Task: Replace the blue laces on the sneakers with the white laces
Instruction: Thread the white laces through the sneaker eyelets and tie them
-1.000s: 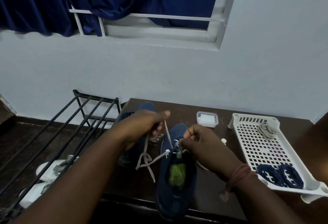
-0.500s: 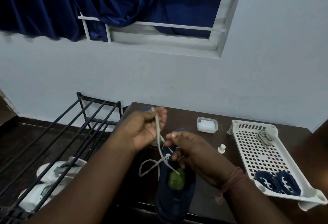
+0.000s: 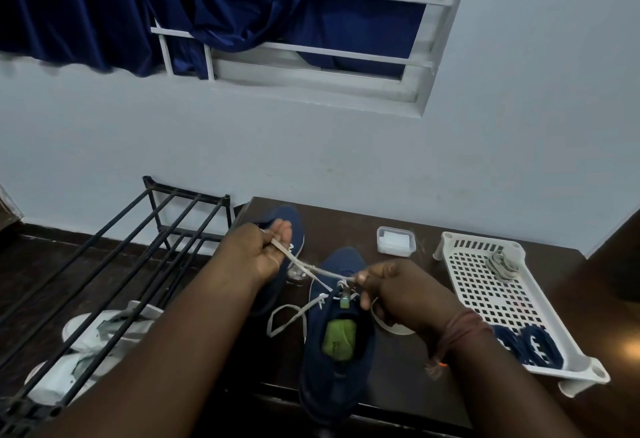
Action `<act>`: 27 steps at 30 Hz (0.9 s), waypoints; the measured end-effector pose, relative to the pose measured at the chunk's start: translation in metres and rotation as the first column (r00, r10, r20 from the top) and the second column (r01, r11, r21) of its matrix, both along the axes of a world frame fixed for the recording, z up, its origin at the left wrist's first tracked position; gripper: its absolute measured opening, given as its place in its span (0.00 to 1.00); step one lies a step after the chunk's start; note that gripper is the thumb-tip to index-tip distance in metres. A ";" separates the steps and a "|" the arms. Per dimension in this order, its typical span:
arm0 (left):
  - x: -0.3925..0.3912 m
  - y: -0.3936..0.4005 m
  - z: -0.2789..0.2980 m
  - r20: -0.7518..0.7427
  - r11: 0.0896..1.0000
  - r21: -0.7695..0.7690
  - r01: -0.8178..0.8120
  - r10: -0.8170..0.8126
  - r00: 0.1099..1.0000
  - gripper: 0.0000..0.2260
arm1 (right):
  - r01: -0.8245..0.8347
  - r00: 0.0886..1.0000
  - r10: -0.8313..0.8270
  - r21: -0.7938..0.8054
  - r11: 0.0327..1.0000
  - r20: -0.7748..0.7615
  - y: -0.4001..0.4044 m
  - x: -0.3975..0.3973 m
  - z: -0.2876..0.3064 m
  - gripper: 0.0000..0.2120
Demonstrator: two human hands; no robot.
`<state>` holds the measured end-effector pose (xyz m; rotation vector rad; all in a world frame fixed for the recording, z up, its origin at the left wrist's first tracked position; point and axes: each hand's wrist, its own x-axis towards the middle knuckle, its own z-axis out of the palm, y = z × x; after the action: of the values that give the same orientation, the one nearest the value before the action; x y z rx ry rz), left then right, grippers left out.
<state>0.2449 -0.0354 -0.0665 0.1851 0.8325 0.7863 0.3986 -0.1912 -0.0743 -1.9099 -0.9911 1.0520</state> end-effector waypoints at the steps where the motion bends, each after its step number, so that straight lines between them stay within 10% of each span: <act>1: 0.002 -0.002 0.001 -0.024 1.000 0.011 0.000 0.000 1.000 0.13 | 0.033 0.999 -0.033 0.014 0.999 -0.005 0.001 0.000 -0.001 0.13; 8: 0.010 -0.024 0.004 -0.462 0.933 0.188 0.308 -0.193 0.866 0.14 | 0.194 0.979 -0.185 0.096 0.976 -0.090 0.011 -0.008 -0.009 0.12; 10: 0.006 -0.040 0.002 -0.910 0.651 0.264 0.711 -0.076 0.408 0.09 | 0.221 0.972 -0.210 0.094 0.971 -0.108 0.015 -0.009 -0.012 0.08; 13: -0.006 -0.057 -0.010 -0.902 0.320 0.180 0.930 0.432 0.026 0.12 | 0.213 0.976 -0.206 0.096 0.972 -0.077 0.017 -0.011 -0.014 0.06; 21: 0.012 -0.047 -0.005 -0.902 0.098 0.406 0.909 0.206 0.381 0.07 | 0.224 0.969 -0.199 0.183 0.957 -0.146 0.015 -0.010 -0.014 0.04; 24: 0.014 -0.041 -0.011 -0.910 0.131 0.405 0.905 0.157 0.385 0.02 | 0.256 0.938 -0.212 0.133 0.958 -0.276 0.014 -0.006 -0.018 0.05; 27: 0.013 -0.039 -0.014 -0.937 0.173 0.318 0.932 0.205 0.282 0.06 | 0.234 0.968 -0.234 0.017 0.972 0.086 0.012 0.001 -0.030 0.18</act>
<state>0.2575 -0.0746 -0.0805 2.1557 1.0752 0.3186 0.3995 -0.1788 -0.1046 -2.0244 -0.7907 0.8338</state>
